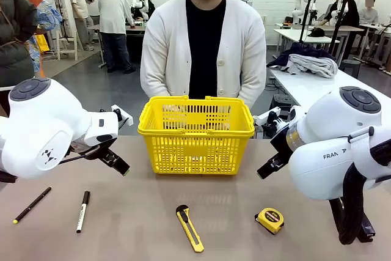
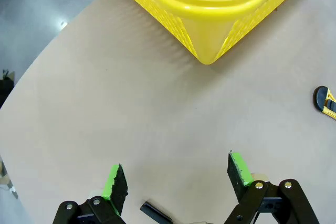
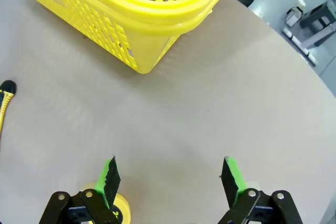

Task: Place the items the person wants into the basket.
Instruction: Pick up the item the person points to and place it in the Market Basket.

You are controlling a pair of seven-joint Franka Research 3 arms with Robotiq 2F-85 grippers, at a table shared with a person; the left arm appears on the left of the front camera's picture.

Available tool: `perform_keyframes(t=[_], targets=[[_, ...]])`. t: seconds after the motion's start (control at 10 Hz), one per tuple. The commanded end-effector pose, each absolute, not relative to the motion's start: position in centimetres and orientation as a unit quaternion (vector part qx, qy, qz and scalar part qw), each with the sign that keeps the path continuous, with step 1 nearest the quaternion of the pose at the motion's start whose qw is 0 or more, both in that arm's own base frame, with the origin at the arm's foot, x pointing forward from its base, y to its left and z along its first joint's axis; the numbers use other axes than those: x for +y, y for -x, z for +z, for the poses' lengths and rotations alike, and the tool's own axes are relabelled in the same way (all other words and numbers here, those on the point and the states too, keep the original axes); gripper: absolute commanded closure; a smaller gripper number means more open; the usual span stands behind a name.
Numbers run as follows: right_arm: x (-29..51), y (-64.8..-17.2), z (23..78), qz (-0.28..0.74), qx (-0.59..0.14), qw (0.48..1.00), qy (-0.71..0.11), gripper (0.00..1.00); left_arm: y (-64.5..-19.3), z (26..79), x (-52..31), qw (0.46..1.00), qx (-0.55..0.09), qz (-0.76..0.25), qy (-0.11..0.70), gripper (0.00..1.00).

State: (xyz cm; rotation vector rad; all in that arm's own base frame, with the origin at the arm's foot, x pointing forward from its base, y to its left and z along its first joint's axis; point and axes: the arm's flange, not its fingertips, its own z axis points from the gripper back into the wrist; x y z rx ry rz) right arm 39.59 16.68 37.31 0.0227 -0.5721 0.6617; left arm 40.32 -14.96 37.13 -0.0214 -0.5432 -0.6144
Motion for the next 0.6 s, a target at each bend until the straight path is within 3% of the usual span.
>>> perform_keyframes(t=[0.0,0.2,0.3,0.5], targets=[[16.7,-39.6,37.3,0.320,-0.277,0.906,-0.011,0.00,-40.3,37.1,-15.0,0.917,-0.264,-0.299,0.010,0.00],[16.7,-39.6,37.3,0.320,-0.277,0.906,-0.011,0.00,-40.3,37.1,-15.0,0.917,-0.264,-0.299,0.010,0.00],[15.9,-37.3,40.1,0.346,-0.296,0.890,-0.005,0.00,-40.3,37.1,-15.0,0.917,-0.264,-0.299,0.010,0.00],[13.7,-31.8,47.5,0.342,-0.258,0.904,-0.004,0.00,-34.9,44.5,-14.5,0.917,-0.265,-0.298,-0.025,0.00]])
